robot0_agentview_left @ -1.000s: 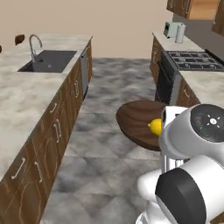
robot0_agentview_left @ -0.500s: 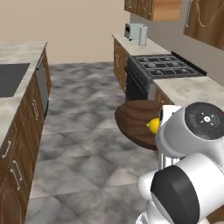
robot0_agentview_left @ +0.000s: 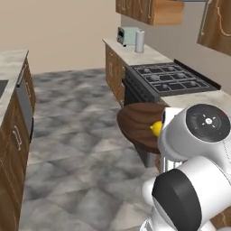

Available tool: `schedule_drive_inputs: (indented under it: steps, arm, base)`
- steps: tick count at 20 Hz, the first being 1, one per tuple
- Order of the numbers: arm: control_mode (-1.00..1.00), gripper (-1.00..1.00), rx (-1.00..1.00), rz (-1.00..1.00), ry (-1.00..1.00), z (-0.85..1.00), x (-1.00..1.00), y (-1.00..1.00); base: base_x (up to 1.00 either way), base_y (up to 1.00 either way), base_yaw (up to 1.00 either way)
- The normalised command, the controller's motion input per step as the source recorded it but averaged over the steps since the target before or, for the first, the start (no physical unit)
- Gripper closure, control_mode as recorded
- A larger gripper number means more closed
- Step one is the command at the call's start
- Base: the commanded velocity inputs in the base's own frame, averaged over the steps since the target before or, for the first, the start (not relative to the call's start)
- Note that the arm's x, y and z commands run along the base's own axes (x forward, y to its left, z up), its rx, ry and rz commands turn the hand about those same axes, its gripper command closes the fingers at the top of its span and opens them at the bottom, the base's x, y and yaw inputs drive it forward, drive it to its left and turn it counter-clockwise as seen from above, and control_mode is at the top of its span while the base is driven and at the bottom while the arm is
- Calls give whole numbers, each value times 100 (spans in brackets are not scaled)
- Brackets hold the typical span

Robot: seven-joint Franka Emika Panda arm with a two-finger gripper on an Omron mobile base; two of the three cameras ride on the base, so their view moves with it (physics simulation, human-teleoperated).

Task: Pick the lemon from the cabinet and place it in the bowl. Then pick the bowl and place it in the sink. Then turn on the sink facuet.

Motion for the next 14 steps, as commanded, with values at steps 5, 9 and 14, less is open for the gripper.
schedule_drive_inputs:
  steps: [5,9,14]
  arm:
    - [100,100,0,0,0,0,0,0]
    - [100,100,0,0,0,0,0,0]
    - [100,100,0,0,0,0,0,0]
  base:
    - [100,23,-8]
    - [100,13,-2]
    - [100,6,6]
